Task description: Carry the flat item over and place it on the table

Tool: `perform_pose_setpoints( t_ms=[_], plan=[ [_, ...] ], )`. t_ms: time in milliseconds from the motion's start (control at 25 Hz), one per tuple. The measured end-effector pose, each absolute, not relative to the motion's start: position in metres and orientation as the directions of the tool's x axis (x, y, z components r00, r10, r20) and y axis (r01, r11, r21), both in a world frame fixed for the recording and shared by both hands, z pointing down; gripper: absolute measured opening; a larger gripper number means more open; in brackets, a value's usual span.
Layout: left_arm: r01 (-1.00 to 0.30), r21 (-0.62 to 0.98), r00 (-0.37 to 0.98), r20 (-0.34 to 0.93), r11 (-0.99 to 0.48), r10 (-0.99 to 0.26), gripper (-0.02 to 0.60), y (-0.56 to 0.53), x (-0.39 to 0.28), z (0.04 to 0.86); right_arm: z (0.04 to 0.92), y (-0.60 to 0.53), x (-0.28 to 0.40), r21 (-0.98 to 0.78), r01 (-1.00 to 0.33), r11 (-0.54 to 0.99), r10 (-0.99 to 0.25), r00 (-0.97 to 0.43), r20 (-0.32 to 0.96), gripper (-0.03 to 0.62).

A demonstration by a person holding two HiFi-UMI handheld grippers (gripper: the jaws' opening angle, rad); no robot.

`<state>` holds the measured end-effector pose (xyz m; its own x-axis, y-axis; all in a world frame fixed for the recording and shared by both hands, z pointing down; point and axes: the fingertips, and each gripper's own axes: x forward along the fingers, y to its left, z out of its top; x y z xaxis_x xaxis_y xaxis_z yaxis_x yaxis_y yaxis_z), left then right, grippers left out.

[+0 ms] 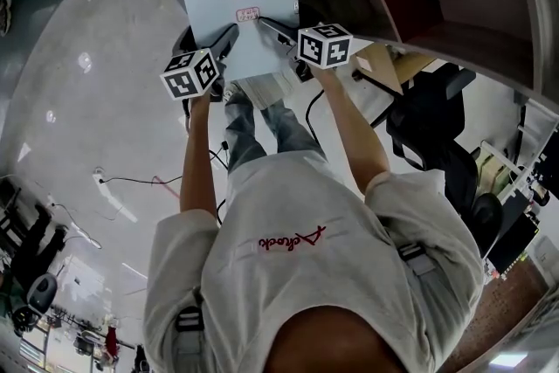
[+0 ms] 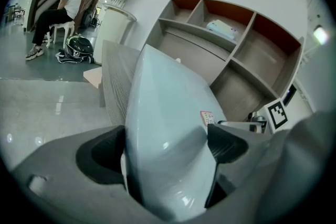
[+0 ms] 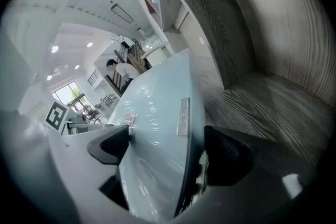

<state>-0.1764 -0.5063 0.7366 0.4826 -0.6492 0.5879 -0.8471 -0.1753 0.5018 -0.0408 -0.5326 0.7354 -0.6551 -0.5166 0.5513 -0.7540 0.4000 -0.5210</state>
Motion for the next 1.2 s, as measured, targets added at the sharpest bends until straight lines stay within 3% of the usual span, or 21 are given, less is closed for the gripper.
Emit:
perform_pose_setpoints(
  t_ms=[720, 1200],
  plan=[
    [-0.826, 0.553, 0.515, 0.657, -0.113, -0.551, 0.506, -0.514, -0.174, 0.775, 0.772, -0.543, -0.037, -0.534, -0.789, 0.305, -0.44, -0.614, 0.655, 0.466],
    [-0.819, 0.561, 0.531, 0.66, -0.121, -0.532, 0.503, -0.514, -0.173, 0.777, 0.776, -0.542, -0.037, -0.54, -0.787, 0.299, -0.434, -0.616, 0.658, 0.468]
  ],
)
